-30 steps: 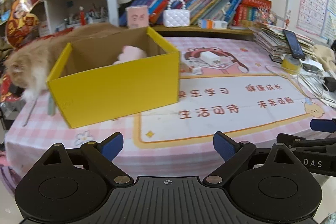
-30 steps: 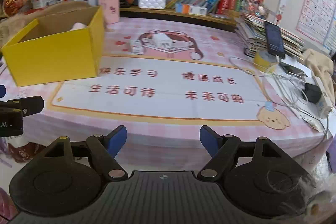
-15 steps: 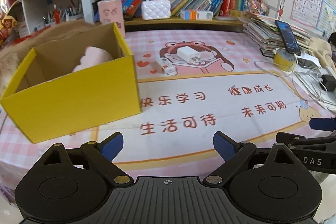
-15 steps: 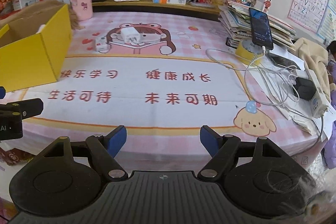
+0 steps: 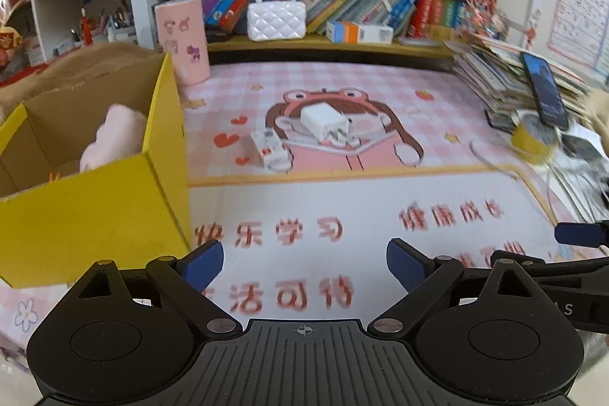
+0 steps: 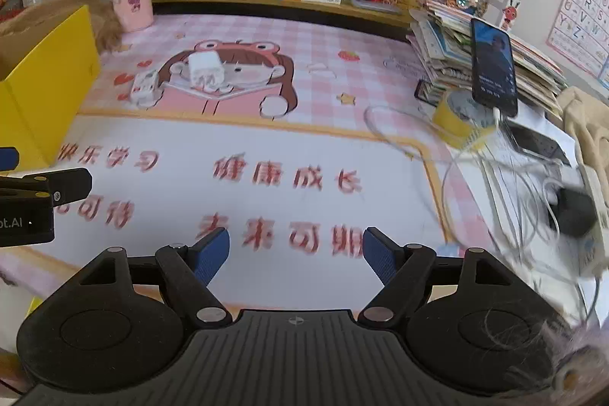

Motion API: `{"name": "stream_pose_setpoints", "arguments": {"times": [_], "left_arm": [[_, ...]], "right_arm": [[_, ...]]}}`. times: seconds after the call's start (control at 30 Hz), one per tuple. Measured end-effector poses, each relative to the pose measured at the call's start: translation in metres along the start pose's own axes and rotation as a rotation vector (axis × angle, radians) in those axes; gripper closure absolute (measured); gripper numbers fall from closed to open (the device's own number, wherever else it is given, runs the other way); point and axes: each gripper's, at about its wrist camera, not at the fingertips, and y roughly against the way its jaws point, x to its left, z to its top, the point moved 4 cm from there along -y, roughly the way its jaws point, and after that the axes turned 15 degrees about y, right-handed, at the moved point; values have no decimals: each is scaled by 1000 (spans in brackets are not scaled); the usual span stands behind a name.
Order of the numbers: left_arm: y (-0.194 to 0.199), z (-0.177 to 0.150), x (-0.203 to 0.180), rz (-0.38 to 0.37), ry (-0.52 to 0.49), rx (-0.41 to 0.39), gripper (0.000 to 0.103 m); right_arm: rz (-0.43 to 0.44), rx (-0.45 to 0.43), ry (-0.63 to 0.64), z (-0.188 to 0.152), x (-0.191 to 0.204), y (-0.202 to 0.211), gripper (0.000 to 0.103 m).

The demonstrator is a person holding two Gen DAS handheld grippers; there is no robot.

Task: Organize objects
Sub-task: 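Withdraw both tools from the box toward the white charger and card box, then grasp the white-red card box with the left tool while the right tool grasps the white charger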

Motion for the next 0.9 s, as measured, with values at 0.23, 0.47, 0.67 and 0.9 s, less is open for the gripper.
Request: {"name": "stream_pose_setpoints", "arguments": {"times": [0.23,0.47,0.67,0.9], "left_arm": [[-25,27,-15,76,38,-42,8],[-50,50,-18,147,68,-66,8],[-72,60,-17,198,90,-67,9],[-106,68,-11,245,109,-41,22]], "right_arm": [[65,-49,11,33,-21,-30,28],[122,-87,46,65,-31,-65,28],[161,-107,79,86,-35,-89,28],[223,-129,89,109,-28,-115,30]]}}
